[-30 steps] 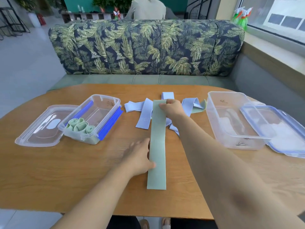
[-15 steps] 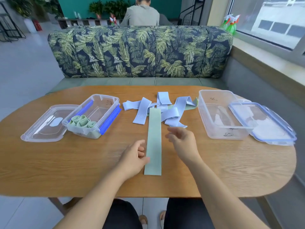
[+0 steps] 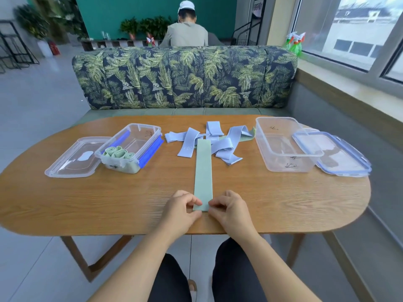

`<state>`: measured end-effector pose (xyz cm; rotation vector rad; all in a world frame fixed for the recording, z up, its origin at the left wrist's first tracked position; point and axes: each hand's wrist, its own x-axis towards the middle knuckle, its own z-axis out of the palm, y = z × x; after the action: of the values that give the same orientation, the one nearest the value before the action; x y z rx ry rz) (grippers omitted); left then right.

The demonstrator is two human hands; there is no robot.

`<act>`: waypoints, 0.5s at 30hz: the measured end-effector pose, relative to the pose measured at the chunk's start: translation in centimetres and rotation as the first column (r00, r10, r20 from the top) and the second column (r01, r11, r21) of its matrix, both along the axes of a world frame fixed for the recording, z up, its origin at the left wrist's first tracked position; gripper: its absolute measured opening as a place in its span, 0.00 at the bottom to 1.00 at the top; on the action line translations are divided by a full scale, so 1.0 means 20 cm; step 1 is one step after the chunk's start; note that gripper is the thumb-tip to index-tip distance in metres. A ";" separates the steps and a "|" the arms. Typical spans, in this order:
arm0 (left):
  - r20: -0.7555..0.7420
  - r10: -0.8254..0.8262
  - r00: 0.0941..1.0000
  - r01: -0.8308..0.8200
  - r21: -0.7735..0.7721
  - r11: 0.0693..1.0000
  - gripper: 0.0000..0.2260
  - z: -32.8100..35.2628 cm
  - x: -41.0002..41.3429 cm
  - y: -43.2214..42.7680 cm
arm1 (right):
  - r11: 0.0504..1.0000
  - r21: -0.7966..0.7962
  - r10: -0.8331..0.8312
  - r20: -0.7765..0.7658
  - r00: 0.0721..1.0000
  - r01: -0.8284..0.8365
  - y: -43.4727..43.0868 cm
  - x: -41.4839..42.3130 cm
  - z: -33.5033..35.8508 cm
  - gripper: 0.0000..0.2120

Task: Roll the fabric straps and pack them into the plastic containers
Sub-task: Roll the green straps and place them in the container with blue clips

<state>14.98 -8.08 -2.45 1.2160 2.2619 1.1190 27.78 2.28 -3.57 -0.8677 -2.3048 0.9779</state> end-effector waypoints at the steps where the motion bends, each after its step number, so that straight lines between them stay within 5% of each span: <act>1: -0.007 0.008 1.000 -0.008 0.003 1.000 0.14 0.00 0.01 0.00 | 0.999 0.032 0.011 0.025 1.000 -0.012 0.01 0.00 0.00 0.06; 15: -0.106 -0.052 0.993 0.041 -0.104 0.994 0.06 0.03 0.08 -0.02 | 0.990 0.057 0.125 0.074 0.989 -0.130 0.04 0.12 0.01 0.04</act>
<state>16.60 -8.50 -1.83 1.3105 2.3265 0.9295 30.10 3.15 -3.36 -0.7485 -2.4623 0.9372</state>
